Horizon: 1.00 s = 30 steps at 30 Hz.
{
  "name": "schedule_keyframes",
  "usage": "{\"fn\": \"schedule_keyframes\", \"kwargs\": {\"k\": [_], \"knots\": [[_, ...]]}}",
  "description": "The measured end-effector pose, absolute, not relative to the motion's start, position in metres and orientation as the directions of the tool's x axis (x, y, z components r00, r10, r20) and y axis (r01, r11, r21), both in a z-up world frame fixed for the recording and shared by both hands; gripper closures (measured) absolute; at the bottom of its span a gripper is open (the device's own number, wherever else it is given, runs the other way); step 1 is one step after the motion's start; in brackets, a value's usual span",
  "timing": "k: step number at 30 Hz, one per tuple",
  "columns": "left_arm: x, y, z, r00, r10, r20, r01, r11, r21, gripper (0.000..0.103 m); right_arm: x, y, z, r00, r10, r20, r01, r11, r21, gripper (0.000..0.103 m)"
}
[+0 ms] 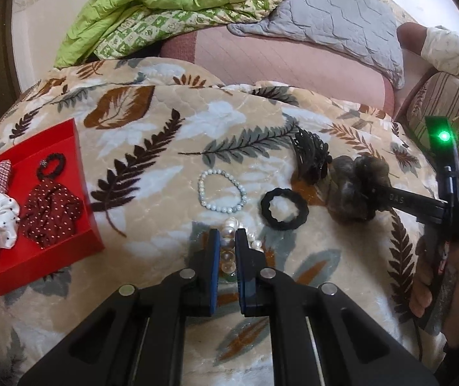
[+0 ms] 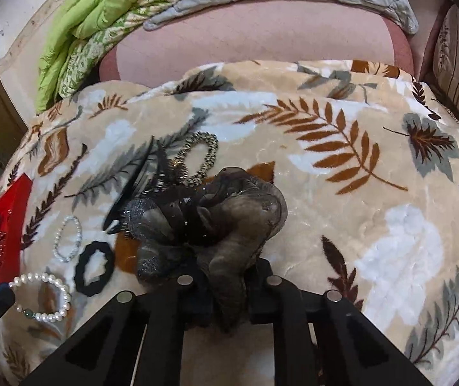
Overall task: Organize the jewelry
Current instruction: 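Grasp the white pearl bracelet with the left tool while the right grasps the dark sheer scrunchie, then carry the pearl bracelet and dark scrunchie over the red tray with both tools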
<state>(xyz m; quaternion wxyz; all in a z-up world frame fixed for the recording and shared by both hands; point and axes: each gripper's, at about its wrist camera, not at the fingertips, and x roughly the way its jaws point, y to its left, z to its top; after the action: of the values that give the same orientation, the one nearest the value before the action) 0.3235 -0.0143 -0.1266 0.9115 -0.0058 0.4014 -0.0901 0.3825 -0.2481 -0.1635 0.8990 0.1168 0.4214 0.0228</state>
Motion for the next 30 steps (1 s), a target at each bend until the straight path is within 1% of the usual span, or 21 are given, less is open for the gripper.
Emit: {"fn": "schedule_keyframes", "kwargs": {"k": [6, 12, 16, 19, 23, 26, 30], "knots": [[0.315, -0.014, -0.114, 0.702, -0.138, -0.698, 0.136, 0.989, -0.058, 0.094, 0.363, -0.242, -0.148, 0.681, 0.085, -0.727, 0.077, 0.979, 0.187, 0.090], [0.301, -0.016, -0.099, 0.741, -0.113, -0.662, 0.127, 0.992, -0.026, 0.094, 0.331, -0.246, -0.135, 0.716, 0.066, -0.695, 0.118, 0.970, 0.214, 0.090], [0.284, -0.010, -0.090, 0.757, -0.114, -0.643, 0.124, 0.992, -0.030, 0.094, 0.303, -0.246, -0.126, 0.745, 0.055, -0.665, 0.130, 0.966, 0.225, 0.090], [0.269, -0.001, -0.085, 0.765, -0.118, -0.633, 0.116, 0.992, -0.045, 0.094, 0.280, -0.240, -0.120, 0.762, 0.052, -0.646, 0.124, 0.967, 0.224, 0.090], [0.245, 0.020, -0.083, 0.780, -0.163, -0.604, 0.115, 0.986, -0.119, 0.094, 0.247, -0.227, -0.119, 0.773, 0.076, -0.630, 0.106, 0.964, 0.246, 0.090], [0.227, 0.032, -0.079, 0.797, -0.123, -0.591, 0.086, 0.992, -0.091, 0.094, 0.224, -0.205, -0.115, 0.775, 0.087, -0.626, 0.074, 0.971, 0.227, 0.090], [0.205, 0.053, -0.073, 0.802, -0.109, -0.588, 0.054, 0.992, -0.111, 0.094, 0.201, -0.177, -0.100, 0.789, 0.120, -0.603, 0.020, 0.975, 0.220, 0.090]]}}
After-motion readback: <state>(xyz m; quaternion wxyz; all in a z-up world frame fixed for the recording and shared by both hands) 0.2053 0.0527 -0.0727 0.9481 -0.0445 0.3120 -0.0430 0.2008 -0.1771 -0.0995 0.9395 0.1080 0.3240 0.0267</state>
